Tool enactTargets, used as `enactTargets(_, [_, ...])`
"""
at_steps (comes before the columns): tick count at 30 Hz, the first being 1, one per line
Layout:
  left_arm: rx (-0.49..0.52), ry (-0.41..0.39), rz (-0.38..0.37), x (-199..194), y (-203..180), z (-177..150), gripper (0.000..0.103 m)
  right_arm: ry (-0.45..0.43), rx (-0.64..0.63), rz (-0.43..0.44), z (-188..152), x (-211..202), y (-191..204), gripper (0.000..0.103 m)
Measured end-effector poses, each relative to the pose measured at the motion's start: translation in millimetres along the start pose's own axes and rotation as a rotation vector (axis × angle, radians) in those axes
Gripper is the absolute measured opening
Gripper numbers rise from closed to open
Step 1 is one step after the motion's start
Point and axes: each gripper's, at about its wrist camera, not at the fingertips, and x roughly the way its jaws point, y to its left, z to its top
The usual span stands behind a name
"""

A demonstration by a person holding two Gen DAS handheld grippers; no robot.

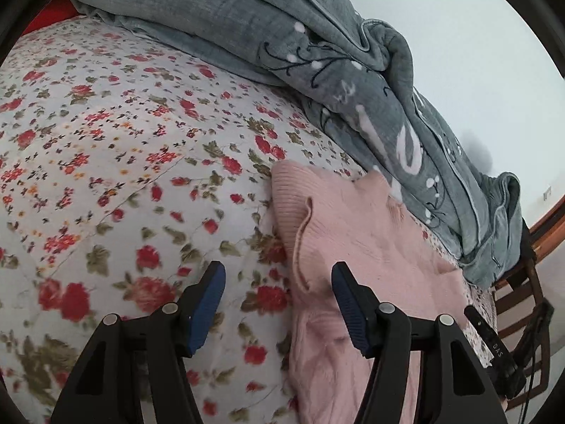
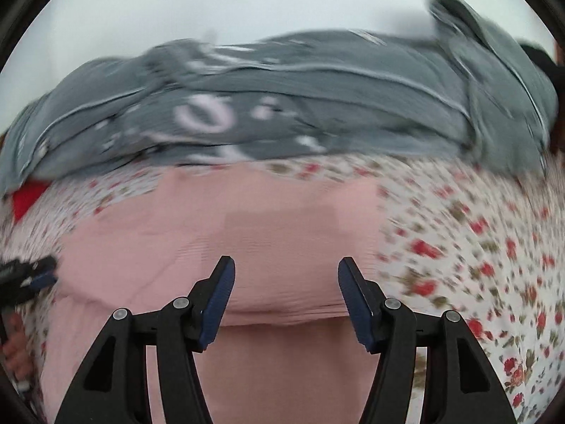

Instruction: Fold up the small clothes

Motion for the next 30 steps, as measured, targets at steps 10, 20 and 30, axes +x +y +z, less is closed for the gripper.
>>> enactTargets(10, [0.037, -0.03, -0.021, 7, -15, -2, 0.019, 0.118, 0.102, 0.067, -3, 38, -28, 0.035])
enactTargets(20, [-0.017, 0.003, -0.039, 12, -2, -3, 0.03, 0.172, 0.179, 0.093, -3, 46, -61, 0.02])
enactTargets(30, [-0.001, 0.014, -0.055, 13, -3, -4, 0.03, 0.164, 0.206, 0.073, 2, 39, -78, 0.043])
